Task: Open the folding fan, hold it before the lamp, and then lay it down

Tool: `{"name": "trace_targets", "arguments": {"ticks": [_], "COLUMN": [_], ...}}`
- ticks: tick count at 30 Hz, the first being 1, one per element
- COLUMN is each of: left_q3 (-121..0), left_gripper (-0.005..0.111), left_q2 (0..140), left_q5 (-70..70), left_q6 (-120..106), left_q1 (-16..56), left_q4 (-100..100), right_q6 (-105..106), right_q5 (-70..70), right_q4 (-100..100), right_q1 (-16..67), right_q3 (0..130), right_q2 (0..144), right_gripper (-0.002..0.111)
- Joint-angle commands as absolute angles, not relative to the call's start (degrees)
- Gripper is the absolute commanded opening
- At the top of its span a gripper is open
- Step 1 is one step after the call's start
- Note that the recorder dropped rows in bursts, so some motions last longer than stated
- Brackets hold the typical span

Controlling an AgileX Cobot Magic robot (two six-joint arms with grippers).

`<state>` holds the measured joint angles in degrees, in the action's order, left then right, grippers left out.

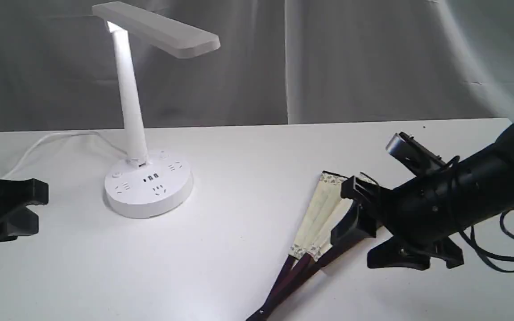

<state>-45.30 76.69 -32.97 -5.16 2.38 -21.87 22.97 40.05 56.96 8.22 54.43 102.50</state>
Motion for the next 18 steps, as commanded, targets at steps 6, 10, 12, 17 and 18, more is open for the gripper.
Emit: {"name": "trace_targets", "arguments": {"ticks": [6, 10, 12, 17, 18], "left_q3": [-45.6, -45.6, -45.6, -45.6, -45.6], "left_gripper": [0.025, 0.025, 0.025, 0.025, 0.025], "left_q2": [76.8, 76.8, 76.8, 76.8, 76.8], "left_q5": [-32.6, -32.6, -32.6, -32.6, -32.6], "left_q6": [-5.2, -5.1, -5.1, -5.1, -5.1], "left_q1": [2.2, 2.2, 2.2, 2.2, 2.2], "left_q4": [-22.2, -22.3, -22.7, -23.4, -23.4], "right_q6": [24.4, 24.7, 25.2, 28.4, 29.9], "right_q5": [27.5, 24.8, 24.7, 25.5, 26.1], "right_q4": [69.4, 72.1, 74.9, 82.2, 83.5], "right_q1": [8.1, 8.2, 8.2, 8.2, 8.2], "right_q3": [48.3, 47.4, 47.4, 47.4, 47.4], "right_q2": [101.8, 101.8, 101.8, 103.0, 103.6], "right_gripper": [0.057, 0.053, 0.050, 0.048, 0.048]}}
